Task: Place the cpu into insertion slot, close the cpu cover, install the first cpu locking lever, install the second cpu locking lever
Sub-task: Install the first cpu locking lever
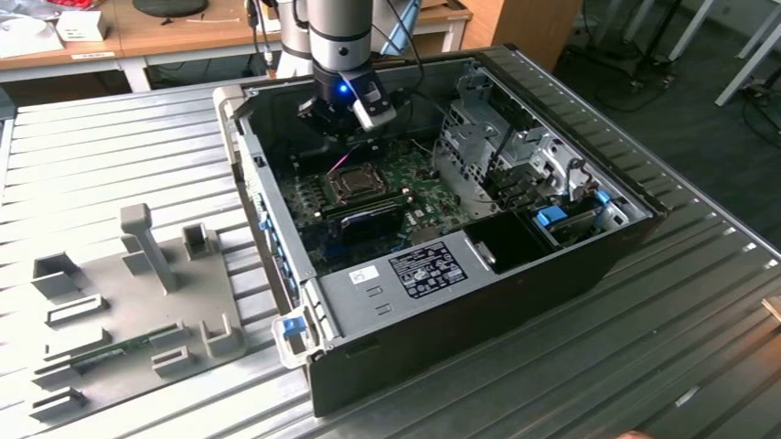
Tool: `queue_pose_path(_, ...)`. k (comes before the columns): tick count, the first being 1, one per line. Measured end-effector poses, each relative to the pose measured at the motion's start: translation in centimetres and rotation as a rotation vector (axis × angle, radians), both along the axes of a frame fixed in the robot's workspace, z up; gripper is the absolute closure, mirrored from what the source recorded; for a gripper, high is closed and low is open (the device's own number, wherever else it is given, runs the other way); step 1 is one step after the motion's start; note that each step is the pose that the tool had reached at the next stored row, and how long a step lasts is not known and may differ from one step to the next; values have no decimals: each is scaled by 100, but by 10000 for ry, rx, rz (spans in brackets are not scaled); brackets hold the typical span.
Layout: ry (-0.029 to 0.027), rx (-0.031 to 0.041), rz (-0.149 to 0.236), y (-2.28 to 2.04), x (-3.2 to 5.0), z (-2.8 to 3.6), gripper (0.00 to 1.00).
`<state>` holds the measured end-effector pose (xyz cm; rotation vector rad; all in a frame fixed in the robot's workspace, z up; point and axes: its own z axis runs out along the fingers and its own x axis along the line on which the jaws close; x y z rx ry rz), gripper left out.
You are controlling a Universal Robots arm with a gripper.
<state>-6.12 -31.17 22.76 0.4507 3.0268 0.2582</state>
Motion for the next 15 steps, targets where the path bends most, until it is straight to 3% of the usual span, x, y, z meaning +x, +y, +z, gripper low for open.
queue_pose_path(15, 2, -2, 224, -1, 22, -14, 89)
